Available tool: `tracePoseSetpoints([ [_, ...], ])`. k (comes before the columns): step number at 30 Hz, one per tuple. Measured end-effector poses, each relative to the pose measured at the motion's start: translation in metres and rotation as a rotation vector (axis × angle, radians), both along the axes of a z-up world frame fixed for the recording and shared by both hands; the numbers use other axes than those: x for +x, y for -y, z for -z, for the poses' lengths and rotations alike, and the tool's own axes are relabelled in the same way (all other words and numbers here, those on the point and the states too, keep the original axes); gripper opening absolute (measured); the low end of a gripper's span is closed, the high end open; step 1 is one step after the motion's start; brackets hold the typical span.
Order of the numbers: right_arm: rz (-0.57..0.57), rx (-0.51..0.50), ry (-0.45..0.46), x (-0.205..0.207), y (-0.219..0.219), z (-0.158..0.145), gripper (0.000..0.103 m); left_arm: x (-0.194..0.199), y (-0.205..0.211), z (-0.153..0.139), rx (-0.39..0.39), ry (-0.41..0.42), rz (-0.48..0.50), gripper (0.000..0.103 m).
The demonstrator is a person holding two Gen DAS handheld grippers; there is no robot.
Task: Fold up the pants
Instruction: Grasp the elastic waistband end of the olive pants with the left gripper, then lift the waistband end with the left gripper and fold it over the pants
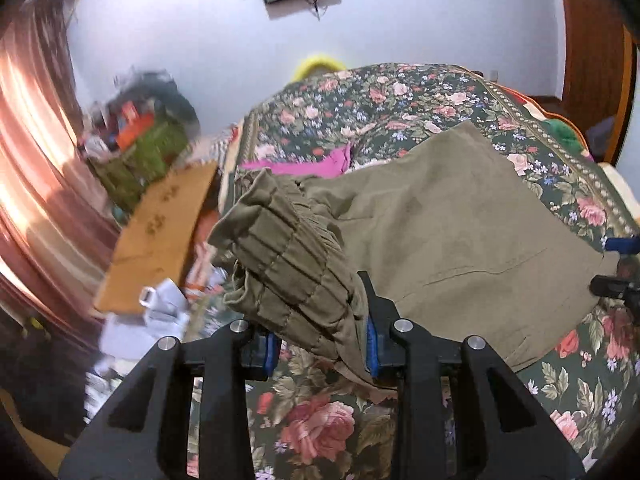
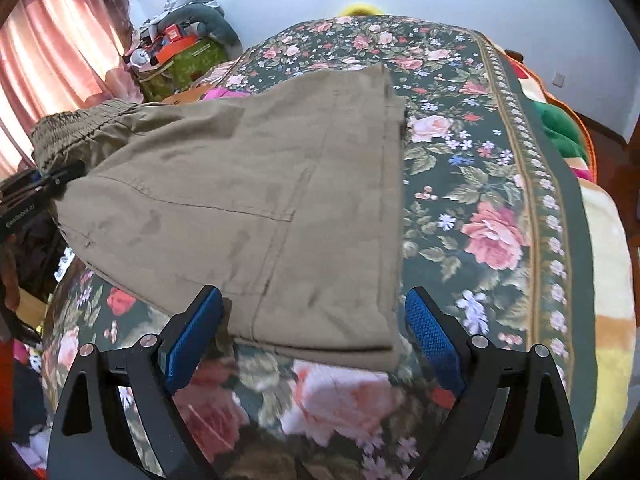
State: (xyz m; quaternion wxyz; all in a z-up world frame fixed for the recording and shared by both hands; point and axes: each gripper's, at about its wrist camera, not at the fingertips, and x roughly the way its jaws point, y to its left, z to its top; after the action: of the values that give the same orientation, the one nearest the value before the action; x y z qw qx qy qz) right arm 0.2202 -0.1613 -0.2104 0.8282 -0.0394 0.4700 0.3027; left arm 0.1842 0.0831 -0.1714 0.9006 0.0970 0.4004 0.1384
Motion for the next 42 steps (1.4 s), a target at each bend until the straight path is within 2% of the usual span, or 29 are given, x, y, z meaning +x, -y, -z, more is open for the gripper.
tracePoseSetpoints([
  [2,0.012,0.001,-0.003,0.001,0.004,0.002,0.091,0.002,0.009,-0.005,0.042,0.015,0.014,0.033],
  [4,0.033,0.01,-0.014,0.002,0.009,0.005,0.091,0.005,0.018,-0.013,0.051,0.03,0.027,0.033],
  [11,0.059,0.041,-0.056,0.003,0.016,0.014,0.09,0.03,0.042,-0.045,-0.071,0.07,0.076,0.031],
  [18,0.063,0.048,-0.051,-0.001,0.015,0.013,0.09,0.054,0.085,-0.061,-0.171,0.068,0.195,0.031],
  [23,0.063,0.049,-0.051,0.0,0.015,0.014,0.09,0.073,0.116,-0.053,-0.187,0.029,0.262,0.029],
  [33,0.063,0.049,-0.051,0.0,0.015,0.013,0.09,0.104,0.139,-0.019,-0.387,-0.11,0.325,0.028],
  [37,0.063,0.052,-0.054,-0.001,0.015,0.013,0.09,0.101,0.145,-0.013,-0.386,-0.132,0.355,0.029],
  [38,0.062,0.053,-0.054,0.0,0.016,0.013,0.09,0.1,0.146,-0.013,-0.388,-0.143,0.36,0.029],
  [42,0.062,0.054,-0.054,0.0,0.015,0.013,0.09,0.091,0.148,-0.013,-0.446,-0.189,0.413,0.044],
])
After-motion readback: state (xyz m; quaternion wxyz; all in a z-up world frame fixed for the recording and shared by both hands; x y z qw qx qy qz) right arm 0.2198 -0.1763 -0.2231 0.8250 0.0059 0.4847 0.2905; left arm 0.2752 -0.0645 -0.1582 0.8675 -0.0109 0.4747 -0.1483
